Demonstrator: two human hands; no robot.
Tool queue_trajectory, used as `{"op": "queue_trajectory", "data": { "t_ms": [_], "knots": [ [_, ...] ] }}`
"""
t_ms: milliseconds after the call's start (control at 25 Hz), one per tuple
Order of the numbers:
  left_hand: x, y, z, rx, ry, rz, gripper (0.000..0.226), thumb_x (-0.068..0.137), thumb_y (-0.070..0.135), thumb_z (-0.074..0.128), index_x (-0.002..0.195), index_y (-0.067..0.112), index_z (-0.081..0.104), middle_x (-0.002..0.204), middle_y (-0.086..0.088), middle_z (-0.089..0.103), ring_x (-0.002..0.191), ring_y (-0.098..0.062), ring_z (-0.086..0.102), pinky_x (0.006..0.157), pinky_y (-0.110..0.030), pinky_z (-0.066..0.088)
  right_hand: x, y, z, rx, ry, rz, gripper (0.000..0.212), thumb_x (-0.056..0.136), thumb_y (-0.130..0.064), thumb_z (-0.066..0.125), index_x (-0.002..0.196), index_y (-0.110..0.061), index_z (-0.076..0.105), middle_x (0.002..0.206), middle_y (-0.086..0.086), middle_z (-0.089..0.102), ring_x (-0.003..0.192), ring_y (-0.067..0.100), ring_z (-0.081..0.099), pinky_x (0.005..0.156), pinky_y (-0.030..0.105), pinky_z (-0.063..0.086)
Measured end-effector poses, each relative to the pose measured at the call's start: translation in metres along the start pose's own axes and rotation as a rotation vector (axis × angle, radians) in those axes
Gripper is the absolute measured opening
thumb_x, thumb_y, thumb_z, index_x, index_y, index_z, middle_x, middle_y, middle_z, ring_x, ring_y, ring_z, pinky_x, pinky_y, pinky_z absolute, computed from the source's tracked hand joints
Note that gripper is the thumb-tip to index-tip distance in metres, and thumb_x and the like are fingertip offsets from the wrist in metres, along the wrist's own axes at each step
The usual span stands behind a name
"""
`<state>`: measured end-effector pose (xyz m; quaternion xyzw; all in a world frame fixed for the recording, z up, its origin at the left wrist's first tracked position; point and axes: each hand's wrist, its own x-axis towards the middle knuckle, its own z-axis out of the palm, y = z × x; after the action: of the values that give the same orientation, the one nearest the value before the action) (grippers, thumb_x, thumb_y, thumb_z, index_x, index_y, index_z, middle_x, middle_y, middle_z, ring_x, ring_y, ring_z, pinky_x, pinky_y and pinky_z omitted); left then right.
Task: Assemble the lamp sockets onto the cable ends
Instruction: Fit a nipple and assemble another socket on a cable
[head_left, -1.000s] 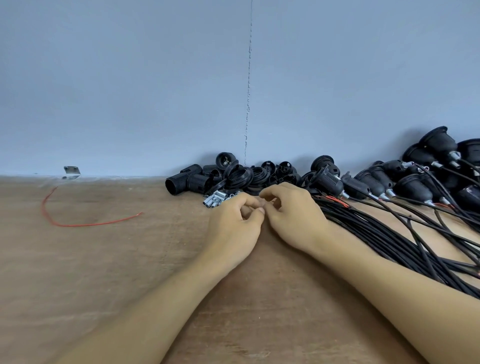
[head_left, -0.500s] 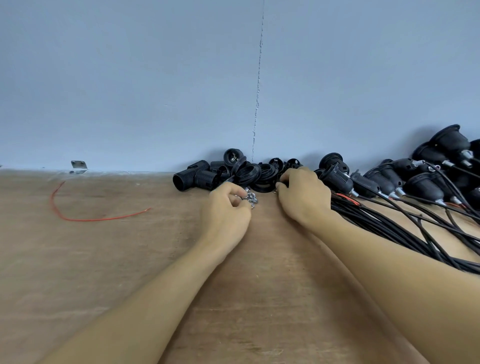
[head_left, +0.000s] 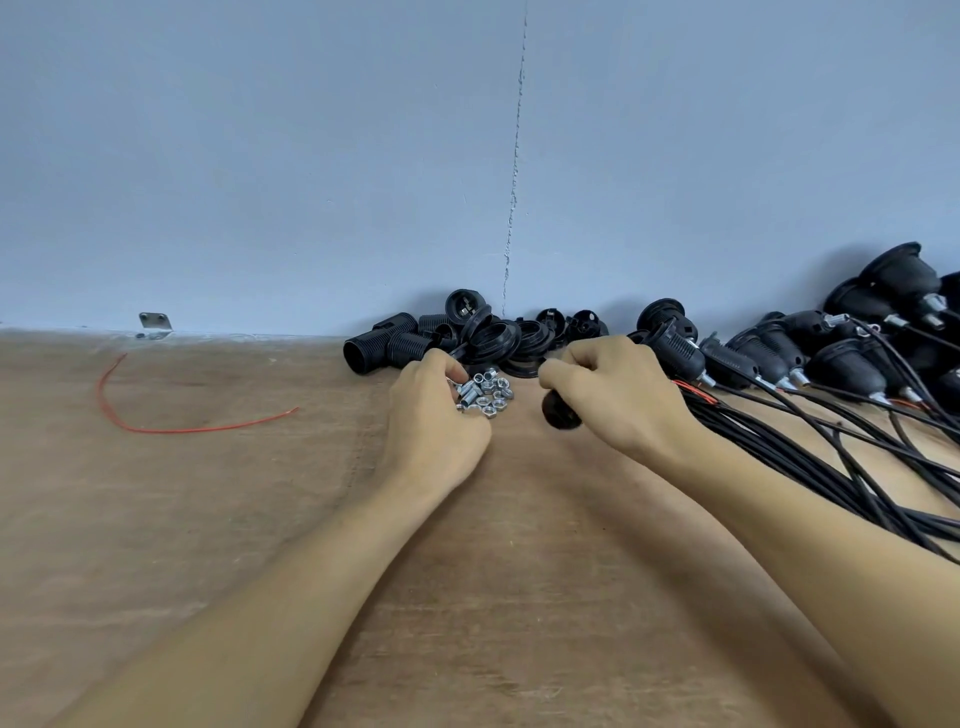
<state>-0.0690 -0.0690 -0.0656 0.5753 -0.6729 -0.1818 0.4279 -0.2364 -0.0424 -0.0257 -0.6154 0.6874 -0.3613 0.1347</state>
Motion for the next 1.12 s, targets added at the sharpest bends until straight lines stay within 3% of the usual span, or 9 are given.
{"op": "queue_trajectory", "data": {
  "t_ms": [160, 320, 440, 600, 960, 1120],
  "knots": [
    [-0.001, -0.003, 0.002, 0.028, 0.004, 0.015, 0.039, 0.072, -0.004, 0.061, 0.107, 0.014, 0.060, 0.099, -0.003, 0.058, 0.092, -0.019, 0.051, 0.068, -0.025, 0.032, -0.003, -0.003, 0.007, -0.273, -0.042, -0.010, 0.021, 0.079, -0.040, 0.060, 0.066, -0.024, 0.057, 0.078, -0.006, 0.065, 0.078, 0.022, 0.061, 0.064, 0.030, 0.040],
    [0.002, -0.008, 0.002, 0.061, 0.032, 0.009, 0.037, 0.074, 0.001, 0.068, 0.105, 0.019, 0.058, 0.098, -0.002, 0.059, 0.093, -0.021, 0.053, 0.073, -0.032, 0.041, 0.000, -0.003, 0.025, -0.443, 0.012, -0.206, 0.004, 0.087, -0.028, 0.059, 0.090, -0.027, 0.061, 0.100, -0.003, 0.063, 0.098, 0.025, 0.059, 0.078, 0.034, 0.040],
    [0.003, -0.011, 0.002, 0.073, 0.035, 0.013, 0.032, 0.075, 0.003, 0.069, 0.099, 0.021, 0.057, 0.098, -0.002, 0.060, 0.093, -0.022, 0.054, 0.071, -0.030, 0.038, 0.008, -0.006, 0.039, -0.626, 0.061, -0.414, 0.019, 0.092, -0.029, 0.057, 0.110, -0.025, 0.063, 0.112, 0.000, 0.061, 0.112, 0.026, 0.054, 0.090, 0.039, 0.034],
    [0.006, -0.013, -0.001, 0.079, 0.043, 0.025, 0.028, 0.074, 0.003, 0.068, 0.088, 0.024, 0.058, 0.091, -0.001, 0.064, 0.087, -0.021, 0.057, 0.067, -0.029, 0.038, 0.016, -0.011, 0.047, -0.595, -0.022, -0.566, 0.033, 0.096, -0.028, 0.053, 0.127, -0.034, 0.061, 0.114, -0.002, 0.057, 0.112, 0.023, 0.052, 0.091, 0.038, 0.034],
    [0.009, -0.016, -0.008, 0.140, 0.013, 0.060, 0.017, 0.077, 0.011, 0.072, 0.073, 0.027, 0.066, 0.071, 0.007, 0.058, 0.073, -0.019, 0.056, 0.062, -0.027, 0.037, 0.026, -0.014, 0.047, -0.606, -0.137, -0.597, 0.027, 0.097, -0.025, 0.049, 0.121, -0.029, 0.062, 0.111, 0.000, 0.053, 0.110, 0.024, 0.053, 0.089, 0.039, 0.037],
    [0.007, -0.017, -0.009, 0.162, -0.024, 0.112, 0.011, 0.083, 0.016, 0.072, 0.082, 0.025, 0.078, 0.068, 0.012, 0.056, 0.075, -0.020, 0.060, 0.065, -0.028, 0.044, 0.029, -0.015, 0.044, -0.598, -0.188, -0.598, 0.027, 0.097, -0.027, 0.051, 0.121, -0.030, 0.062, 0.113, -0.001, 0.054, 0.111, 0.022, 0.054, 0.092, 0.039, 0.039]
  ]
}}
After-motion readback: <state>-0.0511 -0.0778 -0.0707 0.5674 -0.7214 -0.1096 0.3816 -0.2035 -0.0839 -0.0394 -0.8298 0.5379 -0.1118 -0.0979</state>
